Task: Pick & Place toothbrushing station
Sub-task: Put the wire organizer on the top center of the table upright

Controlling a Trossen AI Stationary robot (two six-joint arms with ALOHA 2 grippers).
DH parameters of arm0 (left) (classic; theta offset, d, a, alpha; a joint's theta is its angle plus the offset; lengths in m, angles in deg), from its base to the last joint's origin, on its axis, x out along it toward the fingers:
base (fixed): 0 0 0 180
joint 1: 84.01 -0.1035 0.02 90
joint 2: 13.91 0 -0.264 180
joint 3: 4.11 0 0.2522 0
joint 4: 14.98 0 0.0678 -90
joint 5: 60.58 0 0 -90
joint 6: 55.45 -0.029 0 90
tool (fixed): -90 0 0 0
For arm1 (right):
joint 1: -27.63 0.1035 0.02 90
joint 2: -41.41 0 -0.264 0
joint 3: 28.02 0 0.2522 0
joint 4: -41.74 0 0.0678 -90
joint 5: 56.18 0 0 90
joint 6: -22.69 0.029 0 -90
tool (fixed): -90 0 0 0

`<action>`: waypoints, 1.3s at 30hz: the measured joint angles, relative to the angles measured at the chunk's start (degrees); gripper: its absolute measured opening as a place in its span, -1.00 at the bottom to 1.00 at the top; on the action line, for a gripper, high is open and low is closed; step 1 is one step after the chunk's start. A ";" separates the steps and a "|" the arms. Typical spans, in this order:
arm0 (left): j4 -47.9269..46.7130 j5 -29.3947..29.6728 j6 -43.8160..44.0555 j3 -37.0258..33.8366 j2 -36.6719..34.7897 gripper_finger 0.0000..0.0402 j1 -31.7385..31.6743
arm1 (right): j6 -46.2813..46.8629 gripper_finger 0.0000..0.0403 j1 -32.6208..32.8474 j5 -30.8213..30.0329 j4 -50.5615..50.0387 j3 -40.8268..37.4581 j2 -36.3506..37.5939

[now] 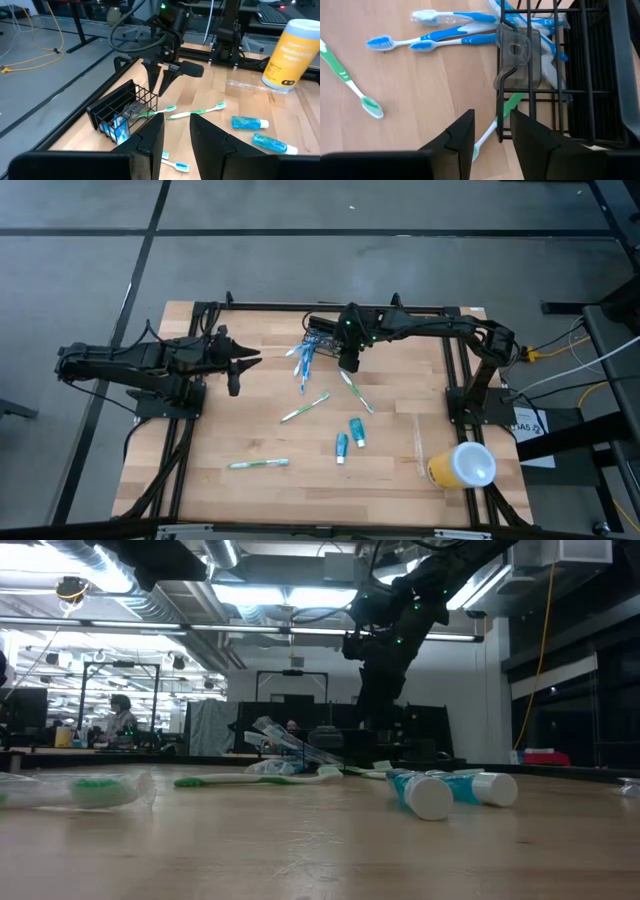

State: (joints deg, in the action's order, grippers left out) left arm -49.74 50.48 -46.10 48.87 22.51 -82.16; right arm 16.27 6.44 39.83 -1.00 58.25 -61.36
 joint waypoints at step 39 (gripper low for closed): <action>-0.19 -0.64 3.61 -0.02 -3.80 -0.56 0.04 | 3.38 -0.97 1.36 6.14 0.61 -0.09 3.96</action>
State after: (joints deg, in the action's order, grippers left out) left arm -49.93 49.84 -42.50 48.85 18.71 -82.12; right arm 19.66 7.80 45.97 -0.38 58.16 -57.40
